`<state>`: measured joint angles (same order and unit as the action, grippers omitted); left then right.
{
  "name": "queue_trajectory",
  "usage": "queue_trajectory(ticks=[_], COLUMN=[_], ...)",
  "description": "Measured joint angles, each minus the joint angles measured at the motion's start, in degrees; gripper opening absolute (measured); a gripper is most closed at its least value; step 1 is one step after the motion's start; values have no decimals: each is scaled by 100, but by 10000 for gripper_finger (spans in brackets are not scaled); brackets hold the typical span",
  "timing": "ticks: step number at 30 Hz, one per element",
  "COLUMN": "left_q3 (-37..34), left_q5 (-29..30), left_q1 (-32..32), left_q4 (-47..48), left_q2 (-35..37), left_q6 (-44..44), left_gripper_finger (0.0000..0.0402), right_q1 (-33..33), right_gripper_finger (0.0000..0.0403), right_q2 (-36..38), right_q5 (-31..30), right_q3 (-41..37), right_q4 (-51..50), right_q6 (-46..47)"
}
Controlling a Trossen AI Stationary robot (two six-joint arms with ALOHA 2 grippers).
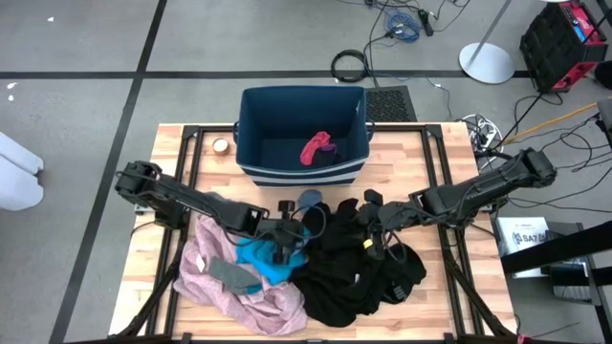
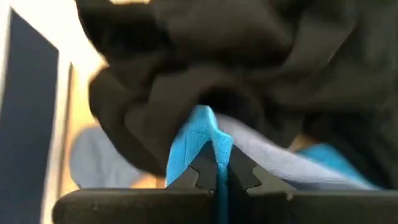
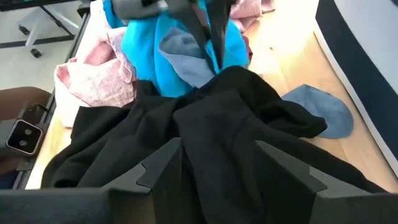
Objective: Sort clothes
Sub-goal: Put the blue shorts into the blue laundry bin
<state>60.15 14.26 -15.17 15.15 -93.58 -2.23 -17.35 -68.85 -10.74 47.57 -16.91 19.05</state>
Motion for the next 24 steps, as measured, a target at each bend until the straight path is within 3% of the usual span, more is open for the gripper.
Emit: queue_trajectory(ticks=[19,24], left_q3=[2503,3127], left_q5=[1149,1234], left_q1=[-427,-589], left_q4=[2462,2633], left_q2=[2,4], left_q6=[-881,-1145], left_gripper_finger=[3,3], right_q1=[-8,-5], right_gripper_finger=[187,187], right_q2=[-497,-482], right_q5=[22,88], right_q3=[2,2], right_q4=[48,618], right_q6=[127,-232])
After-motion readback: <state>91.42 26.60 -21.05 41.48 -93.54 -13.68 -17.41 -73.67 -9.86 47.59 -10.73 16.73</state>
